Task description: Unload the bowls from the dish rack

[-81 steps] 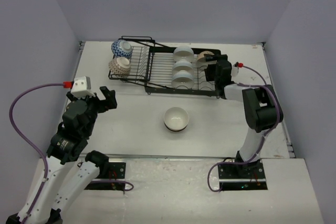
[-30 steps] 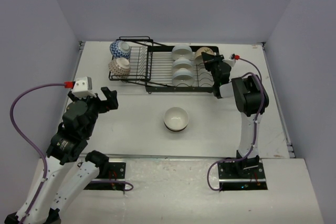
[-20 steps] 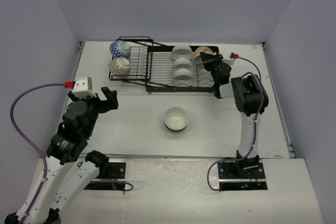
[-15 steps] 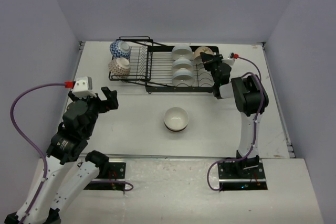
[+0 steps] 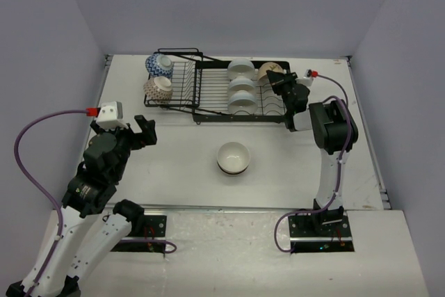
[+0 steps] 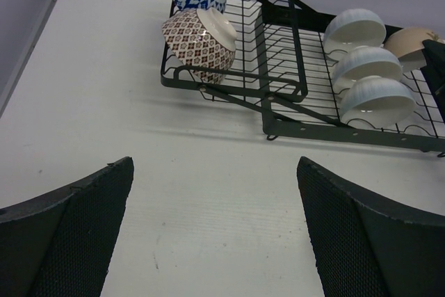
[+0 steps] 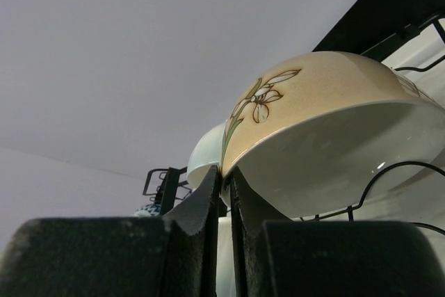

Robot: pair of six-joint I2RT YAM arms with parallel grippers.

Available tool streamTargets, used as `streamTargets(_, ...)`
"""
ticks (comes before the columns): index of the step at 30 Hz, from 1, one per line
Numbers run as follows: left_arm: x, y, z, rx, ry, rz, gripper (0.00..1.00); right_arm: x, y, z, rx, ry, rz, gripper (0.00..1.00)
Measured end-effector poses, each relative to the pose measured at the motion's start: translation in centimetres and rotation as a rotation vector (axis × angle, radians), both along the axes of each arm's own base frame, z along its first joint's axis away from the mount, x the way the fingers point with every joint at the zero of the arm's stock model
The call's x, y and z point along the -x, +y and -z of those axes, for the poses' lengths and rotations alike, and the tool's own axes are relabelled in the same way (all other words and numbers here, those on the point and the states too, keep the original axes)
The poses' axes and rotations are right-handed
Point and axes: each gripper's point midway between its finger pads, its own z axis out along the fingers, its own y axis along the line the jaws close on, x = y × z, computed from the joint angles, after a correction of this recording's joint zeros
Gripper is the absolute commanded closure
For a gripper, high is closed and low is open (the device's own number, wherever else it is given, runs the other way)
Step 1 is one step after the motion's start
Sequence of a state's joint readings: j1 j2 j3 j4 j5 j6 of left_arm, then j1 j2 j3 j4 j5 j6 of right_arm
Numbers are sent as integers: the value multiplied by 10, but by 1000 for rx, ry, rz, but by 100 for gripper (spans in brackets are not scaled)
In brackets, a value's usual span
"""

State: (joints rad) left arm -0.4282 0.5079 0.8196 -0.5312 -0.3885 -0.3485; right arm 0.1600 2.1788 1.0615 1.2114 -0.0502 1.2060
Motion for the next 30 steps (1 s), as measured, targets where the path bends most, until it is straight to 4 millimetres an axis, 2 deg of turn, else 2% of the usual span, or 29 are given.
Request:
streamTargets(20,-1,0,1,-2,3,0,0,5,7,-4,62,-24,-117,100)
streamTargets(30,-2,-1,2,-5,9,1,0,6,2,-2,75,-25,-146,100)
